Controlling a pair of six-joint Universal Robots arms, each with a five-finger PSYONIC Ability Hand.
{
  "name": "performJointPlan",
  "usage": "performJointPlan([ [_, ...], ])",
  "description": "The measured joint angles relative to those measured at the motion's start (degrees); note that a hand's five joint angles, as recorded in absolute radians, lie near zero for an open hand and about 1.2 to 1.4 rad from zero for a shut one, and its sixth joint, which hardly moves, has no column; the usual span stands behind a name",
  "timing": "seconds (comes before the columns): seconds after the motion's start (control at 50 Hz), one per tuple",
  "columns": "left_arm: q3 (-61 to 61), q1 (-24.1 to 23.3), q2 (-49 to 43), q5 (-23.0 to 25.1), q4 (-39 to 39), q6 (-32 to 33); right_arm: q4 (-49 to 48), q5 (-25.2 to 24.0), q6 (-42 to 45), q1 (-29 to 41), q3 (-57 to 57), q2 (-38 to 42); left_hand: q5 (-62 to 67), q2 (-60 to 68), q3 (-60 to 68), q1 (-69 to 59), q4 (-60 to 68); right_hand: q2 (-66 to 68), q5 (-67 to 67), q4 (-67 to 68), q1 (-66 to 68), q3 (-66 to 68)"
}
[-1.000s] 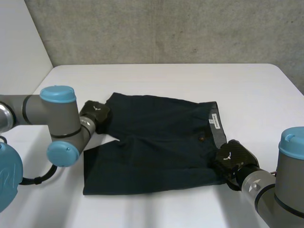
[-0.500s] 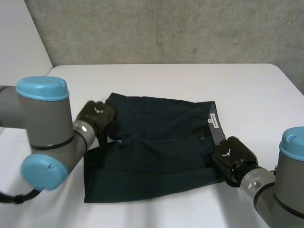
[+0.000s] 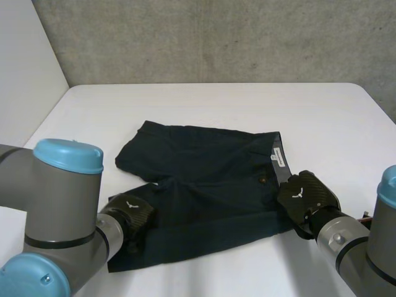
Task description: Fold the shorts.
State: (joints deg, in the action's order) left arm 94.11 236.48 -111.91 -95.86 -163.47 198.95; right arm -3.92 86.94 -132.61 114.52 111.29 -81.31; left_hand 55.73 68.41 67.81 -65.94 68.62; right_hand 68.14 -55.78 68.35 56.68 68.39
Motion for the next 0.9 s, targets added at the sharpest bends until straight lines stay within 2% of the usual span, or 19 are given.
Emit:
performJointPlan([
  [0.1, 0.95, -0.81, 4.65, -2.53, 0.14, 0.25, 3.17, -0.06, 1.45, -0.07, 0.27, -2.94, 0.0, 0.0, 0.0, 0.0, 0.01, 0.0, 0.0, 0.0, 0.0, 0.0],
  [0.24, 7.36, -5.66, 16.8, -2.77, 4.81, 4.1, 20.53, -2.5, 8.73, -2.42, 0.48, -10.66, 0.0, 0.07, 0.55, 0.0, 0.05, 0.0, 0.0, 0.0, 0.0, 0.0],
  [0.3, 9.44, -7.22, 18.99, -2.46, 7.09, 6.97, 27.95, -4.5, 11.86, -4.1, -0.2, -12.43, -0.04, 0.07, 0.56, 0.0, 0.05, -0.01, 0.0, 0.0, 0.0, 0.0],
  [0.4, 8.6, -6.63, 18.18, -2.46, 6.02, 9.7, 31.26, -7.27, 12.88, -5.92, -3.18, -11.84, -0.04, 0.15, 0.56, 0.0, 0.06, 0.0, 0.0, 0.0, 0.0, 0.0],
  [0.48, 4.34, -3.41, 14.34, -2.63, 1.16, 10.59, 28.47, -8.68, 9.39, -6.66, -8.42, -7.03, -0.04, 0.16, 0.56, 0.0, 0.07, 0.0, 0.0, 0.0, 0.0, 0.0],
  [0.56, -2.33, -0.02, 8.63, -2.69, -5.09, 10.74, 24.09, -7.55, 3.77, -6.33, -15.11, -0.39, -0.04, 0.16, 0.56, 0.0, 0.07, 0.0, 0.0, 0.0, 0.0, 0.0],
  [0.66, -13.77, 1.77, -1.55, -2.9, -13.14, 10.88, 19.58, -2.63, -1.32, -4.97, -24.48, 7.56, -0.04, 0.16, 0.57, 0.0, 0.07, 0.0, 0.0, 0.0, 0.0, 0.0],
  [0.78, -26.35, 2.39, -13.62, -3.08, -20.07, 13.02, 13.09, 3.2, -3.46, -3.11, -34.35, 16.22, -0.04, 0.16, 0.56, 0.0, 0.07, 0.0, 0.0, 0.01, 0.0, 0.0],
  [0.9, -37.02, 3.05, -25.41, -3.65, -28.72, 16.22, 3.02, 5.09, -3.22, -2.17, -42.5, 26.69, -0.04, 0.16, 0.56, 0.0, 0.08, 0.0, 0.01, 0.0, 0.0, 0.0],
])
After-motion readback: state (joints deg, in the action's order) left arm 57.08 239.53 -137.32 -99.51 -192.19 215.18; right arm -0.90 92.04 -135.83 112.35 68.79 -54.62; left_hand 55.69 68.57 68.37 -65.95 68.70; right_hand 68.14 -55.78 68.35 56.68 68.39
